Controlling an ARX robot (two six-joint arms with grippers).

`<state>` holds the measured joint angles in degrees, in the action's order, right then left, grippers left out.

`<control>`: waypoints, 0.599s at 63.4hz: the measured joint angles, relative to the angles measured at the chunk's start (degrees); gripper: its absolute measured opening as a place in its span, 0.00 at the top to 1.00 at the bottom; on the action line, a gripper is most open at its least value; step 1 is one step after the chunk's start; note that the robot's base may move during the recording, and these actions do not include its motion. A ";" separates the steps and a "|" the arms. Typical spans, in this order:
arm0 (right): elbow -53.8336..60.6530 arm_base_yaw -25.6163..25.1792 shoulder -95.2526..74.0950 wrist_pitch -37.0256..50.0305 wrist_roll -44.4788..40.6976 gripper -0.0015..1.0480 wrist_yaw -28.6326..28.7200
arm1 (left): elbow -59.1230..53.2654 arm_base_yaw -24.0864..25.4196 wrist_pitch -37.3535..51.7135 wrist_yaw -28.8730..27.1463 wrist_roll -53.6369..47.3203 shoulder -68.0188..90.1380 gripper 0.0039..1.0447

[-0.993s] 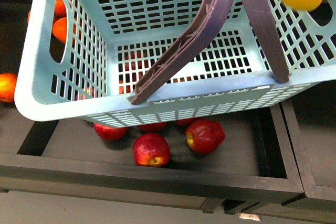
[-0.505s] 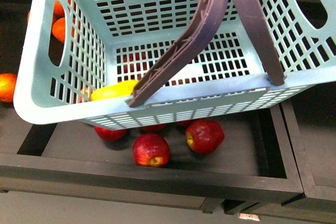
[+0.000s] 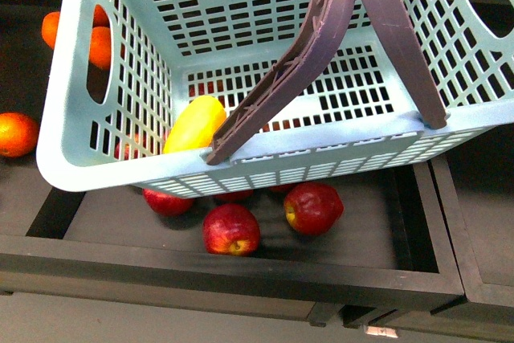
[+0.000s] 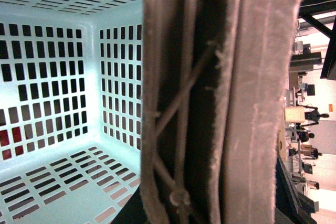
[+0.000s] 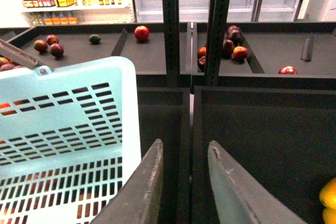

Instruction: Pick mango and avocado into basket

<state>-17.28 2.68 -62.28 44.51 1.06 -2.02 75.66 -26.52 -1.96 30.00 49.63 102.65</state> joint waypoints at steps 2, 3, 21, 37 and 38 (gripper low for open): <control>1.05 -0.96 0.98 0.00 -0.28 0.96 1.55 | 0.00 0.00 0.00 0.00 0.00 0.00 0.87; 1.68 -1.36 1.60 0.00 -0.59 0.98 1.68 | 0.00 0.00 0.00 -0.02 0.00 0.00 0.87; 9.38 -2.49 11.76 -2.47 -0.70 0.98 1.88 | 0.00 -0.04 0.00 0.07 0.22 0.00 0.87; 13.07 -2.49 20.50 -7.61 -0.70 0.98 1.90 | 0.00 -0.04 0.00 -0.07 0.17 0.00 0.87; 13.16 -2.49 20.83 -7.85 -0.70 0.98 1.90 | 0.00 -0.04 0.00 -0.07 0.17 0.00 0.87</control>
<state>-4.12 0.19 -41.45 36.67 0.36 -0.12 75.66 -26.57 -1.96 29.93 49.80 102.65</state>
